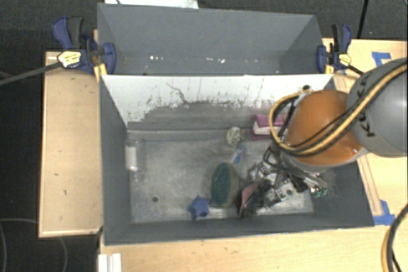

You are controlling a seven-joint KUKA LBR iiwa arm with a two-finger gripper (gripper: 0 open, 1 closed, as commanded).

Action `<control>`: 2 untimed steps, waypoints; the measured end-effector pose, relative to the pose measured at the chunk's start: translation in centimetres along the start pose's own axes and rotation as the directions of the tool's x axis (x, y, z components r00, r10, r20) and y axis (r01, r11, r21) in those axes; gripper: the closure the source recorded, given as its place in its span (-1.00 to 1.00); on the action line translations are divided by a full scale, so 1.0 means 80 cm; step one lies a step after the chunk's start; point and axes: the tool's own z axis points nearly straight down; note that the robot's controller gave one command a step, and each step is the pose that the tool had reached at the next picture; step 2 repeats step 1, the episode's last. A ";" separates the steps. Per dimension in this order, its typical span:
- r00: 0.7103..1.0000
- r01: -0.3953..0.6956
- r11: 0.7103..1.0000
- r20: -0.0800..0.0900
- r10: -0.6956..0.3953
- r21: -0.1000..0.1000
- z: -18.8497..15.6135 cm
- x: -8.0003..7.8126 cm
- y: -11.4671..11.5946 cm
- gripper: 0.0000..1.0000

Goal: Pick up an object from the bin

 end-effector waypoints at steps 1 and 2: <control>1.000 -0.001 1.000 0.007 0.001 0.002 -0.160 -0.013 -0.004 1.00; 1.000 -0.001 1.000 0.007 0.001 0.002 -0.160 -0.013 -0.004 1.00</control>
Offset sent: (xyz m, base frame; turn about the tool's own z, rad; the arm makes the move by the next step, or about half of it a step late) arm 0.0080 0.0016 0.1231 -0.0016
